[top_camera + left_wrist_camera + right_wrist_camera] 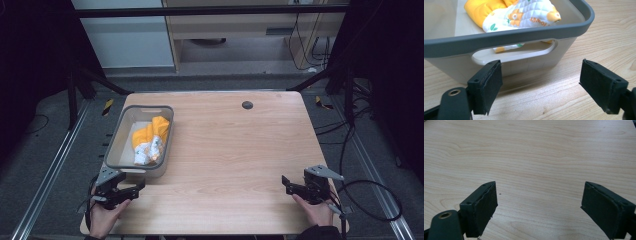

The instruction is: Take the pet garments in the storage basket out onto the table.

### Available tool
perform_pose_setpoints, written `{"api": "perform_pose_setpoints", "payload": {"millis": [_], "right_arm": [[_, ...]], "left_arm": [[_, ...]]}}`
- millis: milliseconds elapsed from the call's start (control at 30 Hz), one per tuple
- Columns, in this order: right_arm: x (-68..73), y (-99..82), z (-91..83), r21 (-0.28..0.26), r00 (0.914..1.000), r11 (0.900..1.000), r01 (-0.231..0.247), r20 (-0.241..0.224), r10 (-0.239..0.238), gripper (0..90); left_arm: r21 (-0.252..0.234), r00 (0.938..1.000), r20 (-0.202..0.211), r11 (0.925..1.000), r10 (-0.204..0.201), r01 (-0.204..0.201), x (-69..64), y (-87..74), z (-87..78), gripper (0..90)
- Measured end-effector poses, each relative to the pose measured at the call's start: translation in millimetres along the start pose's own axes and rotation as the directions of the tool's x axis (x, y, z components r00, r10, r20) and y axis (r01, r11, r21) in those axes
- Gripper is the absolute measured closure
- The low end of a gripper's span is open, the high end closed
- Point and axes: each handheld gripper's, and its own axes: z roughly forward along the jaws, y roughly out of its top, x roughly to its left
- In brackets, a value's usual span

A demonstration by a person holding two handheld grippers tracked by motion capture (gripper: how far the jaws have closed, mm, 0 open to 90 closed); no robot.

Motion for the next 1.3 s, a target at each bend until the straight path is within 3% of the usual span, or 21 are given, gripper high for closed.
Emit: {"api": "perform_pose_setpoints", "payload": {"millis": [267,500,900,1300], "right_arm": [[1.6,-0.4,0.3,-0.011,0.9997,0.9997,0.023,0.012,-0.023,12.9],[1.1,-1.6,0.8,-0.012,0.9994,0.9994,0.031,0.014,-0.031,13.0],[1.8,-1.5,0.9,-0.021,0.9985,0.9986,0.048,0.027,-0.048,12.5],[1.8,-1.0,-2.2,-0.036,0.9991,0.9988,0.033,0.029,-0.032,13.9]], "left_arm": [[-0.028,0.9996,0.009,0.9992,-0.028,0.028,1.5,2.9,-5.9,18.1],[-0.029,0.9998,0.011,0.9994,-0.016,0.017,1.0,7.4,-7.9,18.2],[-0.077,0.9994,0.024,0.9967,-0.026,0.027,2.3,20.1,-20.4,18.2],[-0.101,0.9993,0.036,0.9947,-0.015,0.018,-1.5,33.4,-30.5,18.2]]}}
